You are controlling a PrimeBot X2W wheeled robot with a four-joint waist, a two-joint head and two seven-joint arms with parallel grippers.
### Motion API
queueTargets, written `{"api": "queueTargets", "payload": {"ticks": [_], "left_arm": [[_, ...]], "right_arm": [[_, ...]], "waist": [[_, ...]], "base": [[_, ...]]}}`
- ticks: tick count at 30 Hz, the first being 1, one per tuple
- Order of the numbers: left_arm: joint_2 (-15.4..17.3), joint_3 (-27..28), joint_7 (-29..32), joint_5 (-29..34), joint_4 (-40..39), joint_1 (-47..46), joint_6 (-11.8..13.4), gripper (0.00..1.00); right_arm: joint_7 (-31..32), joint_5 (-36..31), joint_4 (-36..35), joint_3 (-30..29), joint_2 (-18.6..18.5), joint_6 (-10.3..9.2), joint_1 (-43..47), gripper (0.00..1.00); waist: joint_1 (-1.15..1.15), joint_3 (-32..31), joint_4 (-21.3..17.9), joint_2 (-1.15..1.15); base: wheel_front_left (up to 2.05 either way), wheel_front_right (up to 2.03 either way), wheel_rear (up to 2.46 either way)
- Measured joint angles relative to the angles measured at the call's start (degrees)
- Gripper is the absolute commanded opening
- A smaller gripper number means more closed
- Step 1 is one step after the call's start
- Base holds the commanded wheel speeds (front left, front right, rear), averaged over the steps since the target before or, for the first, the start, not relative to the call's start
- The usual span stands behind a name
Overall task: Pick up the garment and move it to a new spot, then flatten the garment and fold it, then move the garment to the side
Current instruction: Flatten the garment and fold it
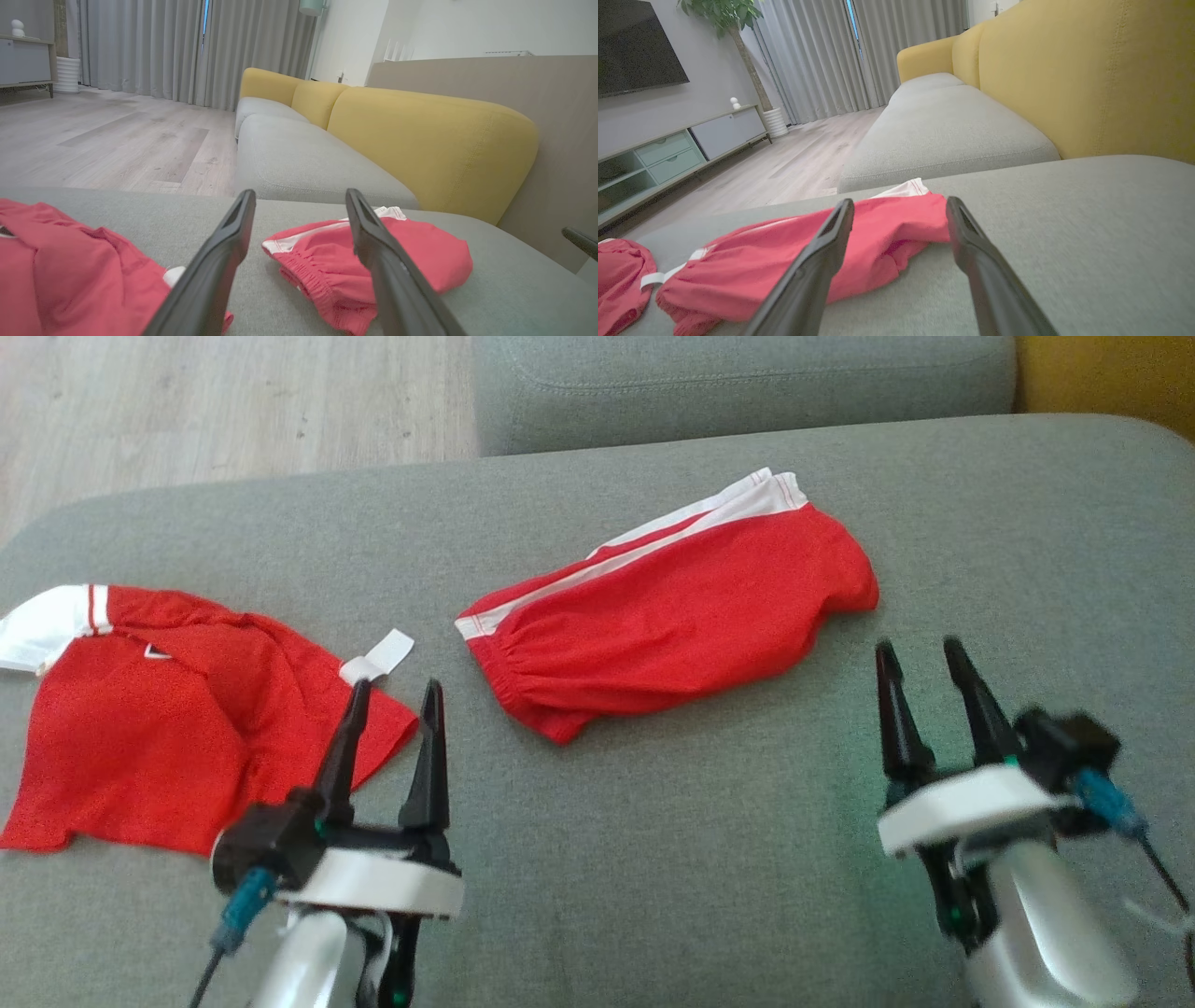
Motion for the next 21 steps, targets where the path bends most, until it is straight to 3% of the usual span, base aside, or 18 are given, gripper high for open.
{"api": "queueTargets", "payload": {"ticks": [5,12,21], "left_arm": [[-1.0,0.8,0.0,1.5,0.0,2.4,-0.6,1.00],[-1.2,0.8,0.0,2.7,-0.1,2.0,-1.7,1.00],[-1.3,-0.7,0.0,2.9,-0.4,-0.9,-2.2,1.00]], "right_arm": [[0.0,-1.6,-1.4,-1.7,0.3,-0.01,4.5,1.00],[0.3,-2.2,-2.4,-3.5,0.9,-0.01,3.9,1.00],[5.7,-0.1,2.2,-10.1,1.0,0.00,-5.8,1.00]], "waist": [[0.00,-0.1,0.0,0.00],[0.00,1.4,0.9,0.00],[0.02,5.5,3.3,0.00]], "base": [[0.00,0.00,0.00],[0.00,0.00,0.00],[0.00,0.00,0.00]]}}
